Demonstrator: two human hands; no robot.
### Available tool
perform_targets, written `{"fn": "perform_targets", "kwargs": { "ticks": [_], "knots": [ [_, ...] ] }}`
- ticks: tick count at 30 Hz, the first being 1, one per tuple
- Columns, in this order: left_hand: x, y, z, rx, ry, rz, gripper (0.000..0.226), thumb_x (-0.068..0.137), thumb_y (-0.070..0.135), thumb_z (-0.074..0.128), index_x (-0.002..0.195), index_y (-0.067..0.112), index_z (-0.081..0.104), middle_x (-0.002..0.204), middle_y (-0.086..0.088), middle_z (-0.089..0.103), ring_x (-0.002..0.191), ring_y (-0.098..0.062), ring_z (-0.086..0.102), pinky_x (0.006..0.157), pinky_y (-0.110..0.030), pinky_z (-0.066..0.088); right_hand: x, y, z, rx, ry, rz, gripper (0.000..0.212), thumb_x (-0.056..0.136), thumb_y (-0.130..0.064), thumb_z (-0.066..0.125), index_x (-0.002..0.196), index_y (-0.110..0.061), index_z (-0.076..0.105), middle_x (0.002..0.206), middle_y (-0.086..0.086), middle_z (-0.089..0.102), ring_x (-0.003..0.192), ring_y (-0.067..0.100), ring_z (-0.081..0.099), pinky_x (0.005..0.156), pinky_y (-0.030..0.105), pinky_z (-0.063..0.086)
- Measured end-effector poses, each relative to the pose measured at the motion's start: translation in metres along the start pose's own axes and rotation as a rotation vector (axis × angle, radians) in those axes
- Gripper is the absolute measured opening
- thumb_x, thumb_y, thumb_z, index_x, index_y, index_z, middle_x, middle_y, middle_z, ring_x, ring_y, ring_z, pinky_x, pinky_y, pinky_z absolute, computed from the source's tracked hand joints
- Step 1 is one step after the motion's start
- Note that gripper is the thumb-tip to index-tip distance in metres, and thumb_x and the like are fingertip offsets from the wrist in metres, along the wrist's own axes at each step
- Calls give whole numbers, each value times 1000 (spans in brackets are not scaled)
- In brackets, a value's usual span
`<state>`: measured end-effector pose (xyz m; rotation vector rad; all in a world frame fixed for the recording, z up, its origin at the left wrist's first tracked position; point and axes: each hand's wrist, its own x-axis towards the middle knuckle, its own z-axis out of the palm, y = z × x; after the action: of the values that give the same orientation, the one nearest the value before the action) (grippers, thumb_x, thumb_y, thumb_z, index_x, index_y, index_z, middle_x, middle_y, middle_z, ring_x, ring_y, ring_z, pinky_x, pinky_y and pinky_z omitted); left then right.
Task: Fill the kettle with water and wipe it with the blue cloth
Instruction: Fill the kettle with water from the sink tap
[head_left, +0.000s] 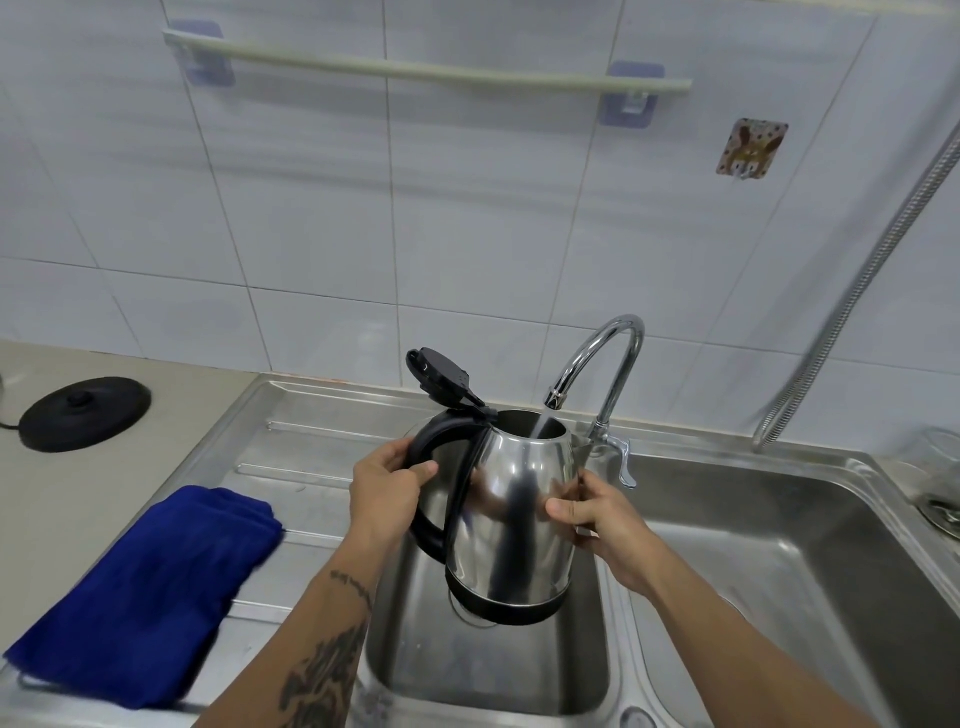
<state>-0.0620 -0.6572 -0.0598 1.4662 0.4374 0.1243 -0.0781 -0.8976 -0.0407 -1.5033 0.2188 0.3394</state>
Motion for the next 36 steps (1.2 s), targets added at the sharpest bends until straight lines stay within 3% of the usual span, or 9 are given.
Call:
{"fn": "perform_targets", "kwargs": {
  "ticks": [9,12,14,18,21,24,28,32,36],
  "knots": [
    [-11,1,7,222,90,102,25,82,9,73,101,25,70,92,6,72,92,-17,69,92,-37,54,4,5,-1,9,-22,3,27,71,4,77,82,-16,62,91,6,66,93,24,69,73,27,54],
    [-11,-2,10,280,125,181,24,86,10,68,106,23,69,92,7,72,94,-19,68,91,-37,54,9,1,-11,37,-117,22,25,77,4,73,95,-12,66,93,8,69,93,23,70,73,27,54],
    [-8,-5,12,306,126,188,24,87,12,66,108,24,69,93,7,72,96,-21,67,93,-41,53,24,0,-24,-18,3,-13,30,83,6,67,109,-8,68,104,8,72,98,24,70,82,34,57],
    [-2,-12,15,366,126,183,24,88,13,65,106,27,67,93,7,72,96,-20,66,93,-43,54,64,8,-64,-709,413,-97,45,79,-6,66,121,-20,65,122,8,58,114,28,59,97,39,50],
    [1,-16,16,392,110,188,23,89,9,65,106,25,67,93,7,71,94,-17,66,89,-35,53,81,19,-88,-1187,280,13,56,79,-19,64,134,-27,55,124,11,53,116,35,55,98,39,47],
    [4,-15,19,412,110,199,22,90,7,64,106,21,66,90,12,68,89,-4,64,75,-13,44,95,30,-96,-1441,202,10,50,82,-42,65,130,-29,57,123,9,61,112,34,60,94,44,52],
    [10,-14,22,422,101,205,21,92,6,64,106,22,65,89,13,67,82,7,59,63,-2,39,103,23,-99,-1663,194,-84,36,85,-28,60,121,-24,60,119,6,65,108,31,64,87,41,54],
    [17,-13,24,399,84,216,21,89,5,65,105,19,68,90,7,72,89,-8,67,75,-15,48,110,12,-104,-1785,335,-334,31,92,-27,47,119,-23,61,101,6,71,92,33,69,75,38,52],
    [21,-12,28,371,62,216,24,88,5,66,105,22,69,92,5,74,93,-17,70,86,-34,55,129,-18,-111,-1428,498,-293,29,93,-24,50,119,-21,61,107,14,71,100,39,65,79,41,49]
  ]
}}
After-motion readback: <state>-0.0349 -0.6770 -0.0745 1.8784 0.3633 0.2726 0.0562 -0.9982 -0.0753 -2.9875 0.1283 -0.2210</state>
